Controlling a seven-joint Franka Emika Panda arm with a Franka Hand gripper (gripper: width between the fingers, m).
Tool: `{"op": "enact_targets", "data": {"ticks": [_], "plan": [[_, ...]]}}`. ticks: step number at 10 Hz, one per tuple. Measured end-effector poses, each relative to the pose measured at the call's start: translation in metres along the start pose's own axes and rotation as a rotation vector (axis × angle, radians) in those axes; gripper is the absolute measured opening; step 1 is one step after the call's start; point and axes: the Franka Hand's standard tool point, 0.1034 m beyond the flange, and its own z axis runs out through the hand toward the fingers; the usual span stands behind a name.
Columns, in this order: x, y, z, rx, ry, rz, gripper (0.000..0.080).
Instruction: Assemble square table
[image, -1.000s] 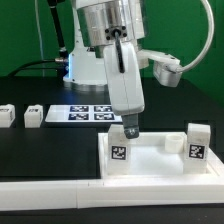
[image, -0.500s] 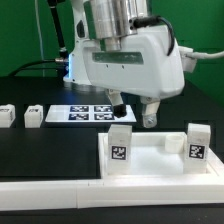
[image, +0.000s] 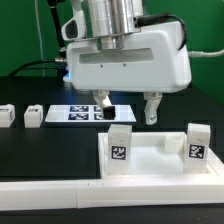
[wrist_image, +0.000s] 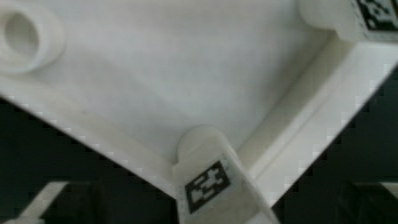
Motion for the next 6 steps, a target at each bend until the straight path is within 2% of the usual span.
{"op": "enact_targets", "data": {"ticks": [3, 4, 6], "plan": [[0.002, 0.002, -0.002, -0.043, -0.003, -0.421, 0.0649], [0.012, 0.01, -0.005, -0.027, 0.026, -0.448, 0.0649], [0.012, 0.012, -0.004, -0.04, 0.023, -0.593, 0.0649]]}}
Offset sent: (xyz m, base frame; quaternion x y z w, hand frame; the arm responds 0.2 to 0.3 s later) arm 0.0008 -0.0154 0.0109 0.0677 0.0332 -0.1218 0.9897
